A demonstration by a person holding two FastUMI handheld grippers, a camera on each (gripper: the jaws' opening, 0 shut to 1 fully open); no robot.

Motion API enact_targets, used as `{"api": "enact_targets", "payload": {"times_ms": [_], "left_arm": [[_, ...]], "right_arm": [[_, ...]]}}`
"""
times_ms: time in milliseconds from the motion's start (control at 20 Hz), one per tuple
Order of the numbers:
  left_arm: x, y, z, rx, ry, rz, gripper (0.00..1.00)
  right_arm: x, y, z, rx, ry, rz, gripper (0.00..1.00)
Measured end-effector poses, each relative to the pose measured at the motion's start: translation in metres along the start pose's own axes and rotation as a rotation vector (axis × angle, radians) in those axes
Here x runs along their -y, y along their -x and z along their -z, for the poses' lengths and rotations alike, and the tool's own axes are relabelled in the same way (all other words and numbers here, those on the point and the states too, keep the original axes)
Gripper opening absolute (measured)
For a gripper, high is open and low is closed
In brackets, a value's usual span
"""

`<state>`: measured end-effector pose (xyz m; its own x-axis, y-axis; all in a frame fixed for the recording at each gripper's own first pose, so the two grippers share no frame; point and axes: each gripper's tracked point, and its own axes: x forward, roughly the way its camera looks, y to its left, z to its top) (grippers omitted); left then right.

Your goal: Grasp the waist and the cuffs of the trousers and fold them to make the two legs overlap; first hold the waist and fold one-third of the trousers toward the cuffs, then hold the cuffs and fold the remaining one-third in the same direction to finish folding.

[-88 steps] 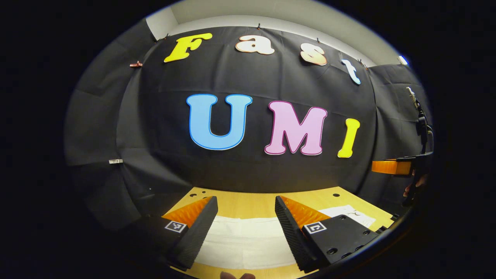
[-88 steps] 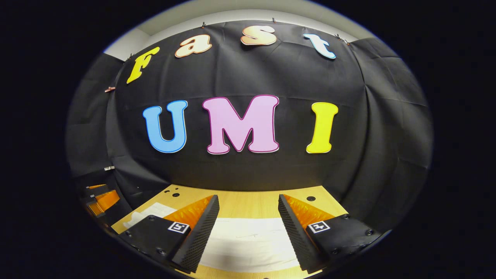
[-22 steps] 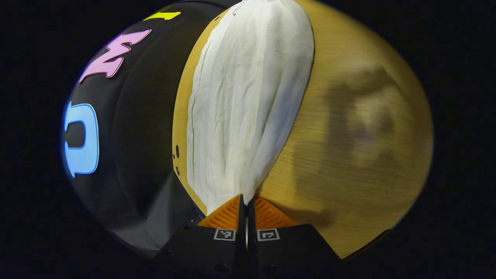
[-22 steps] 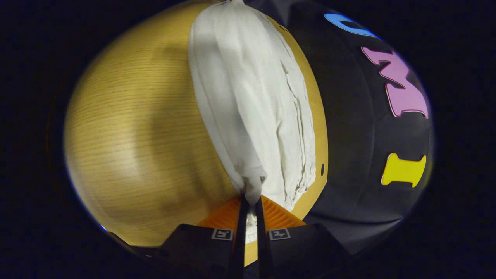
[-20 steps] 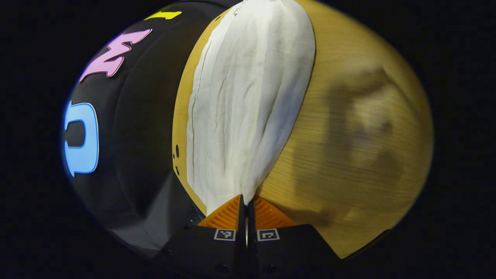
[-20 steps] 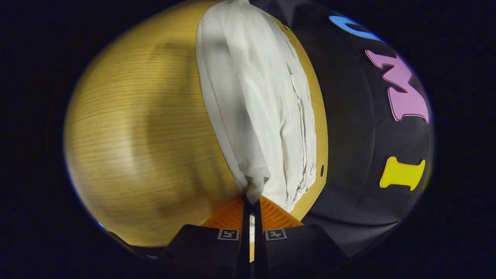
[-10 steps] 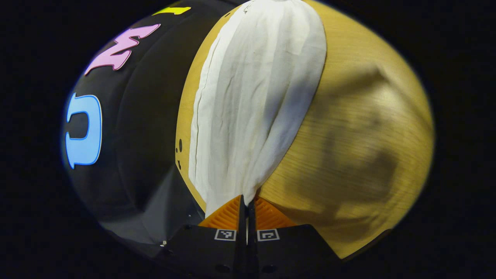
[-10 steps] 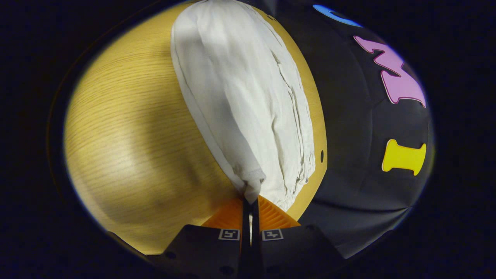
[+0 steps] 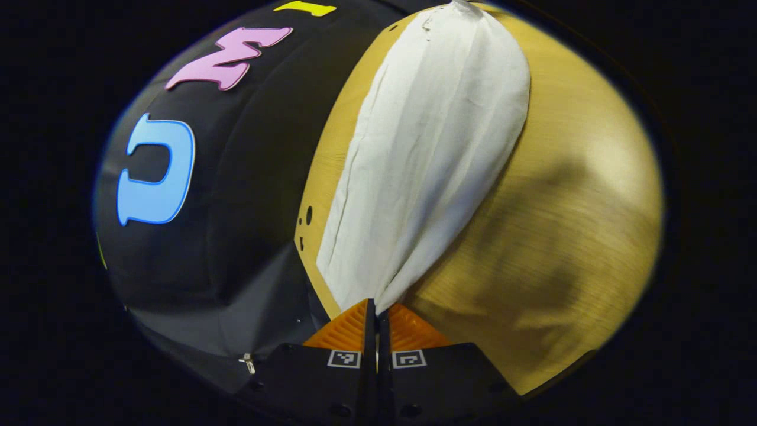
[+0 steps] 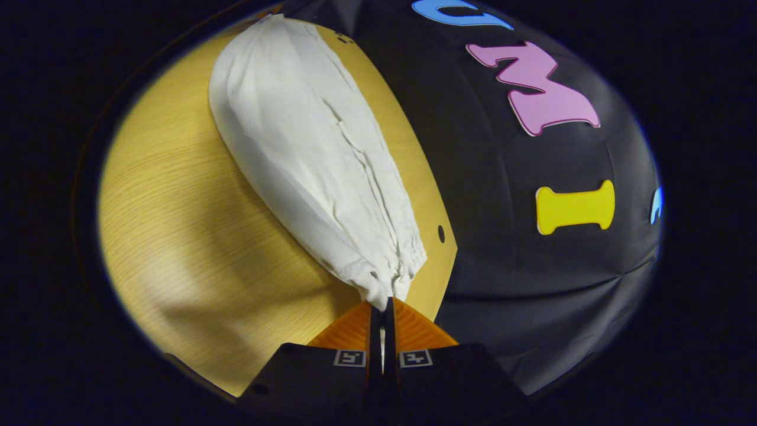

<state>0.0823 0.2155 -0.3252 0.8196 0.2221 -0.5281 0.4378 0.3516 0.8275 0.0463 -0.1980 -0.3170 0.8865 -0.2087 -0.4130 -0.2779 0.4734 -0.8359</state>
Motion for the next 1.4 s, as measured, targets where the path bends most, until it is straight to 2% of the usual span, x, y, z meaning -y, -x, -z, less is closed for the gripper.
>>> {"api": "enact_targets", "payload": {"times_ms": [350, 650, 750, 850, 900, 950, 1050, 1100, 1150, 1200, 1400], "left_arm": [[-0.048, -0.007, -0.02, 0.0, 0.214, -0.069, 0.05], [-0.073, -0.036, -0.041, -0.025, 0.345, -0.104, 0.05], [-0.079, -0.052, -0.046, -0.047, 0.395, -0.111, 0.05], [-0.085, -0.066, -0.051, -0.057, 0.407, -0.12, 0.05], [-0.087, -0.073, -0.053, -0.061, 0.406, -0.124, 0.05], [-0.089, -0.078, -0.056, -0.066, 0.405, -0.129, 0.05], [-0.089, -0.091, -0.061, -0.073, 0.4, -0.122, 0.05], [-0.089, -0.097, -0.063, -0.077, 0.388, -0.12, 0.05], [-0.089, -0.103, -0.066, -0.078, 0.373, -0.116, 0.05], [-0.088, -0.108, -0.066, -0.081, 0.355, -0.116, 0.05], [-0.082, -0.125, -0.071, -0.086, 0.31, -0.107, 0.05]], "right_arm": [[0.044, -0.014, -0.014, -0.011, -0.188, 0.095, 0.06], [0.063, -0.044, -0.029, -0.03, -0.318, 0.125, 0.05], [0.063, -0.058, -0.028, -0.049, -0.371, 0.113, 0.05], [0.064, -0.069, -0.032, -0.054, -0.408, 0.113, 0.05], [0.064, -0.076, -0.033, -0.06, -0.421, 0.111, 0.1], [0.064, -0.088, -0.036, -0.064, -0.434, 0.107, 0.05], [0.065, -0.104, -0.038, -0.071, -0.453, 0.103, 0.05], [0.063, -0.111, -0.038, -0.075, -0.458, 0.096, 0.1], [0.062, -0.119, -0.037, -0.079, -0.457, 0.091, 0.1], [0.061, -0.126, -0.038, -0.084, -0.449, 0.085, 0.05], [0.053, -0.152, -0.036, -0.098, -0.436, 0.064, 0.05]]}}
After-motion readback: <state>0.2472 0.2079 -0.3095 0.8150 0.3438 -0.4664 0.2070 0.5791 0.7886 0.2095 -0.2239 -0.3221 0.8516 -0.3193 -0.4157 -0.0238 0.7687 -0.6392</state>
